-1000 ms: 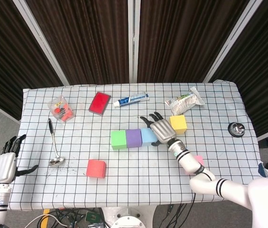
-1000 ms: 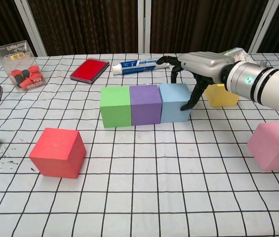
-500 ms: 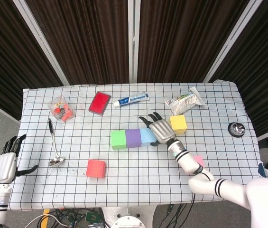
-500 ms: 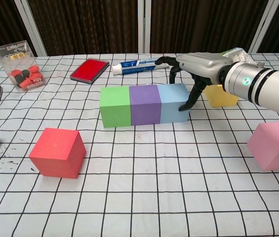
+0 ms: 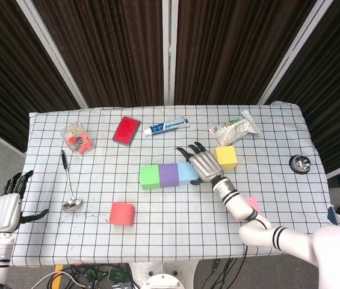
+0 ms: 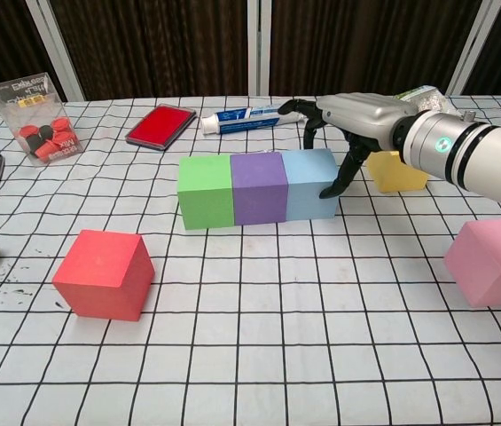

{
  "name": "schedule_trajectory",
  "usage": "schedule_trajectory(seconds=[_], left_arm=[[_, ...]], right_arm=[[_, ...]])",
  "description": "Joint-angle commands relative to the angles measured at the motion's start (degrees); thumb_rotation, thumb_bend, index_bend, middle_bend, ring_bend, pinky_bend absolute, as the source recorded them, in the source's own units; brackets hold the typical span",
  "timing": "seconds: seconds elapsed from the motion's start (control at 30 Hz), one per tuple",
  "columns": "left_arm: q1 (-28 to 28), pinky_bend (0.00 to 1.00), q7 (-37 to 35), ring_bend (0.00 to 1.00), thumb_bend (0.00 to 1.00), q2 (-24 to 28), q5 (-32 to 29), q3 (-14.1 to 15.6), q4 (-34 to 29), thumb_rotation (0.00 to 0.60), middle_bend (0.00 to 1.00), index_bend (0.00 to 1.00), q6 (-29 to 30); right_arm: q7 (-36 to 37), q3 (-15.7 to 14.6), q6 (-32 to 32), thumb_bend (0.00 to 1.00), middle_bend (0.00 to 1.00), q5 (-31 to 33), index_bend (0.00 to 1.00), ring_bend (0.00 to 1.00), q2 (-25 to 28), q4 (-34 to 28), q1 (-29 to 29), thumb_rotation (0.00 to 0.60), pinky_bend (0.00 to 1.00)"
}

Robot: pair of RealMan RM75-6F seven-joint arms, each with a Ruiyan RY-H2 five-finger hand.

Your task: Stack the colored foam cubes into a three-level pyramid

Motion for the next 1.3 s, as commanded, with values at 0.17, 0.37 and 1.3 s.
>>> schedule_trajectory(seconds=[0.17,0.37,1.3], left_arm=[[-0.1,0.07,0.0,0.0,0.0,0.0,0.0,0.0,0.0,0.6,0.1,0.06,-0.2],[-0.1,0.07,0.1,0.0,0.0,0.1,0.0,-0.1,-0.1,0.6,0.1,0.06,-0.2],[-0.1,0.07,0.0,0.0,0.0,-0.1,0.0,0.0,0.2,0.6,0.1,0.06,-0.4]], right_arm=[[0.7,0.1,0.3,0.05,0.5,-0.3,0.0,0.09,0.0,0.0,0.0,0.6,0.0],[1.1,-0.1,0.3,0.05,0.5,-0.6,0.0,0.09,-0.1,0.2,-0.1,0.6,0.0],[1.2,-0.2,0.3,0.05,0.5,-0.7,0.0,0.09,-1.2,0.8,0.0,0.6,0.0]])
